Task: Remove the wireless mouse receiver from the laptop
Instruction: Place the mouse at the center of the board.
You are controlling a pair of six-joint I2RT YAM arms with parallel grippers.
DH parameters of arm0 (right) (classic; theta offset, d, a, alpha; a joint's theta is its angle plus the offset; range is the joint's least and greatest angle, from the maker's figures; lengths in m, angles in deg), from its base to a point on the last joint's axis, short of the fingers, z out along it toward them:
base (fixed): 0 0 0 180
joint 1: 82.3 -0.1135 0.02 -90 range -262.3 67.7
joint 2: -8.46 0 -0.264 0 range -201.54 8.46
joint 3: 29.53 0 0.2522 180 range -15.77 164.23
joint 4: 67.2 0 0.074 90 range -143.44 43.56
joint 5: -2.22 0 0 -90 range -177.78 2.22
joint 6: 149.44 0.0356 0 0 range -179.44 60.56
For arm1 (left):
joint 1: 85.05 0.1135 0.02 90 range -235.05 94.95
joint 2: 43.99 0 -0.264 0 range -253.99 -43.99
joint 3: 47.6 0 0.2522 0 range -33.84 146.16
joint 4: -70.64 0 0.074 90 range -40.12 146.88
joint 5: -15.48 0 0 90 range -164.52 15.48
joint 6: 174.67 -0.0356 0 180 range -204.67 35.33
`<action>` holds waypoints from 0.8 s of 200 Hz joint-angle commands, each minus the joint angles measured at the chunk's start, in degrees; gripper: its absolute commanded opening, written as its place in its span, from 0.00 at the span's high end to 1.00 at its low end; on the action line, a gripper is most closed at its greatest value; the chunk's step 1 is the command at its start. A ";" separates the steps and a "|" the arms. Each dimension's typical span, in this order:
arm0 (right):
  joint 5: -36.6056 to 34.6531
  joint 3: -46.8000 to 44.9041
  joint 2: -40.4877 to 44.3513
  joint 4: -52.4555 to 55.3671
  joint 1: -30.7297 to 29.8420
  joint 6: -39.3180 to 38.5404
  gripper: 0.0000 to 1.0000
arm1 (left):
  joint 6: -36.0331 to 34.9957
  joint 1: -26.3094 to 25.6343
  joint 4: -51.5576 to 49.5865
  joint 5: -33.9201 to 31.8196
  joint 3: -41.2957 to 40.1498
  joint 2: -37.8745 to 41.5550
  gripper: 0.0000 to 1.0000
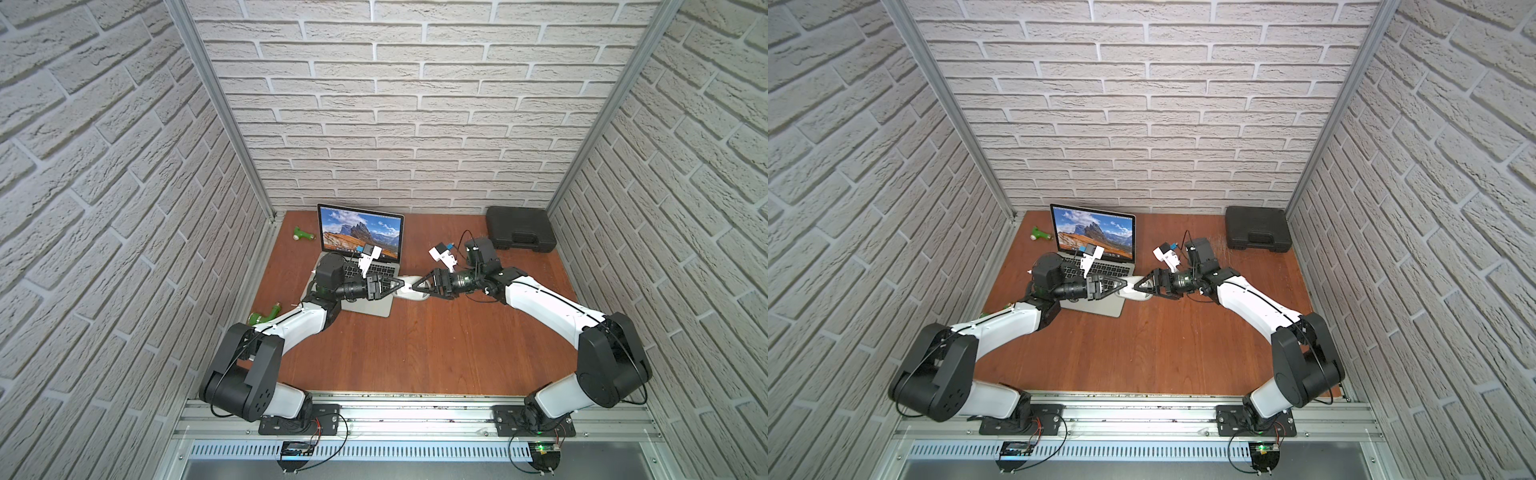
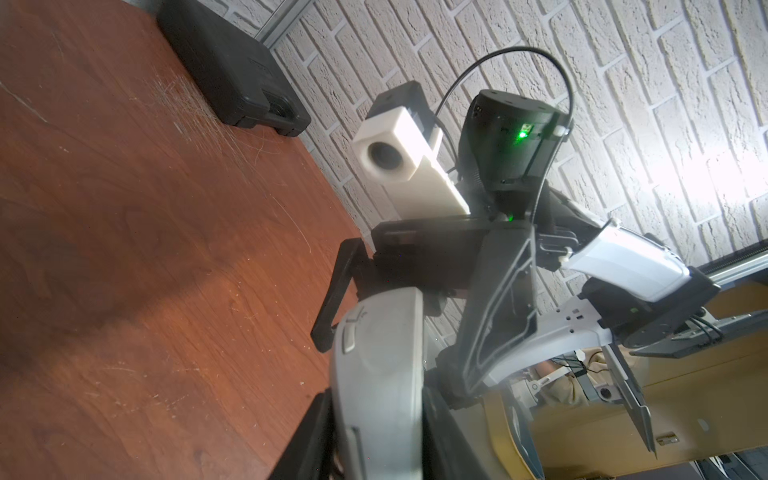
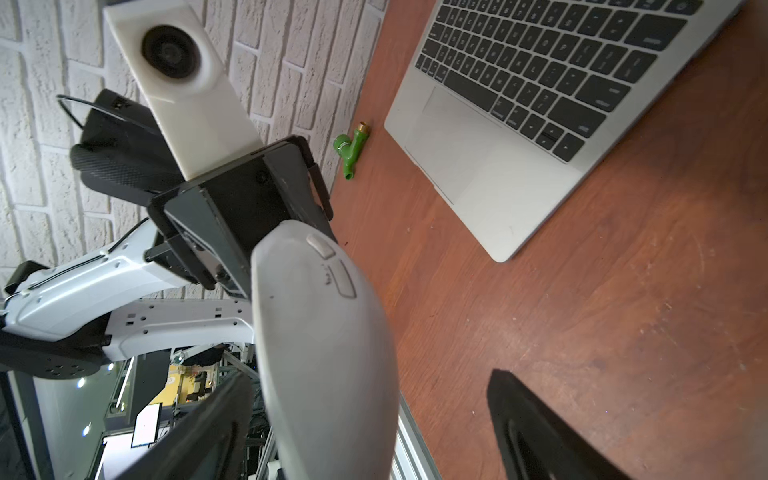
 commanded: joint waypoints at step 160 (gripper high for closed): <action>2.65 -6.70 3.33 -21.87 2.46 17.98 0.52 | 1.88 -0.46 7.74 2.38 0.53 0.99 1.00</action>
